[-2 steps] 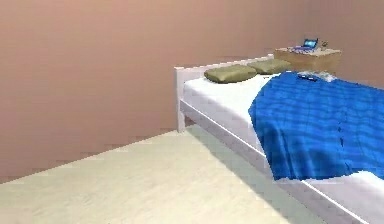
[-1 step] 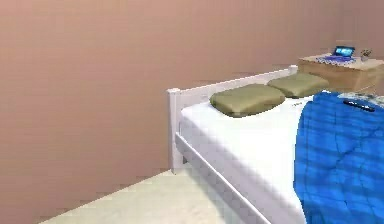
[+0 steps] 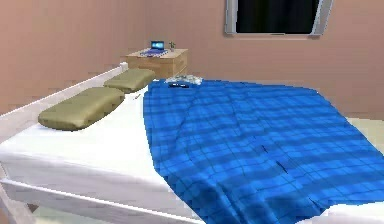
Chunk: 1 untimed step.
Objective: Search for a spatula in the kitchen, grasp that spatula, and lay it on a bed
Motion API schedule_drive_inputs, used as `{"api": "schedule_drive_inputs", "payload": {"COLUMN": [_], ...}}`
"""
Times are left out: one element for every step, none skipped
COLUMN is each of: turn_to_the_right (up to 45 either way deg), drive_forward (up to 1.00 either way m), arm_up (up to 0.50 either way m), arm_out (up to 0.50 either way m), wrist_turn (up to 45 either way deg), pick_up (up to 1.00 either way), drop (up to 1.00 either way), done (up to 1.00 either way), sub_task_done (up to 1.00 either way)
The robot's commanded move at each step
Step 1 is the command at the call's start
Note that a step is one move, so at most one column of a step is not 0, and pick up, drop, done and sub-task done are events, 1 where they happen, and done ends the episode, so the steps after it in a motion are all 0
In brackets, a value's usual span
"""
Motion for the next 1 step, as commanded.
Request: {"api": "schedule_drive_inputs", "payload": {"turn_to_the_right": [18.0], "drive_forward": [0.00], "arm_up": [0.00], "arm_out": [0.00], "wrist_turn": [0.0], "pick_up": [0.00], "drop": [0.00], "done": [0.00], "sub_task_done": [0.00]}}
